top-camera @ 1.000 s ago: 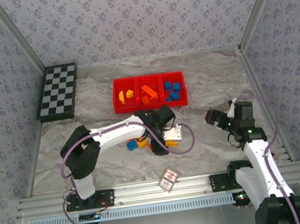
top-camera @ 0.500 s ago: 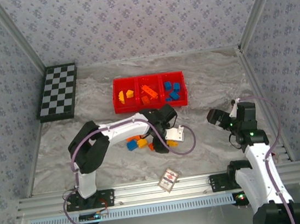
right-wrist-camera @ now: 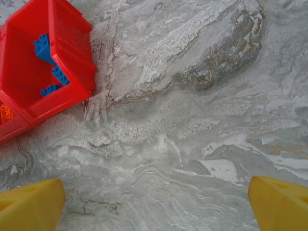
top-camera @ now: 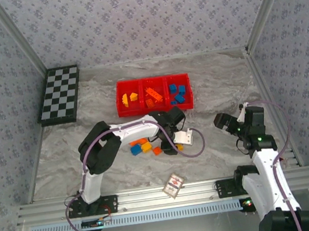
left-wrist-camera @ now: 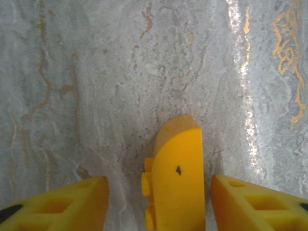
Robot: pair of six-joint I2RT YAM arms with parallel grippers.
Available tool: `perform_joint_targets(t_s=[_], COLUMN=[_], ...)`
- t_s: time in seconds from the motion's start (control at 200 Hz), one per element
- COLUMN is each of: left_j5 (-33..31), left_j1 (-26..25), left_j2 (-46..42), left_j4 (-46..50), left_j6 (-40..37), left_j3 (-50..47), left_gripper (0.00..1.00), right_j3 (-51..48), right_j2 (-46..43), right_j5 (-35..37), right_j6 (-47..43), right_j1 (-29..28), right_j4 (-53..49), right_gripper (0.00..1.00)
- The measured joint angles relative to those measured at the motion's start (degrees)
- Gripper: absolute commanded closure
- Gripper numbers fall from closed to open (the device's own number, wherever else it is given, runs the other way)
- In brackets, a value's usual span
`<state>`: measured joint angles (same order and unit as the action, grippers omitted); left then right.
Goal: Sort the legos into containers by color
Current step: Pick up the lego from the middle-left of the table, then place the lego in the container.
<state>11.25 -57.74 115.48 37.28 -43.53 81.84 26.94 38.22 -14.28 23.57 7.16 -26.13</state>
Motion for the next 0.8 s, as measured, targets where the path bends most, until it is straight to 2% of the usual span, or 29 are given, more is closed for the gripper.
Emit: perform_joint_targets(t_s=[0.075, 0.17, 0.36, 0.585, 0.68, 0.8], left_j5=[0.2, 0.9, 2.1, 2.6, 1.1, -1.9], left_j1=[0.0, -0.1, -0.1, 1.9, 5.6, 12.7], left_j2=[0.2, 0.2, 0.5, -3.6, -7.9, -14.1], left_j4=[0.6, 0.9, 1.3, -2.5, -3.2, -5.0], left_j6=[-0.2, 0.1, 0.7, 3.1, 5.6, 9.2], left_j3=[0.1, 0.1, 0.8, -4.3, -5.8, -5.7], left_gripper=[0.58, 0.77, 0.9, 0.95, 0.95, 0.95], right_j3=[-0.2, -0.2, -0.2, -0.3, -0.5, -0.5], right_j2=[0.0, 0.0, 0.0, 0.0, 0.0, 0.0], right_j5=[-0.1, -0.2, -0.5, -0.7, -0.8, -1.2], right_j6=[0.2, 0.4, 0.6, 0.6, 0.6, 0.6], right_j1=[0.1, 0.2, 0.4, 0.5, 0.5, 0.5], right_j4=[0.0, 0.0, 0.0, 0.0, 0.0, 0.0], right_gripper=[0.0, 0.0, 0.0, 0.0, 0.0, 0.0])
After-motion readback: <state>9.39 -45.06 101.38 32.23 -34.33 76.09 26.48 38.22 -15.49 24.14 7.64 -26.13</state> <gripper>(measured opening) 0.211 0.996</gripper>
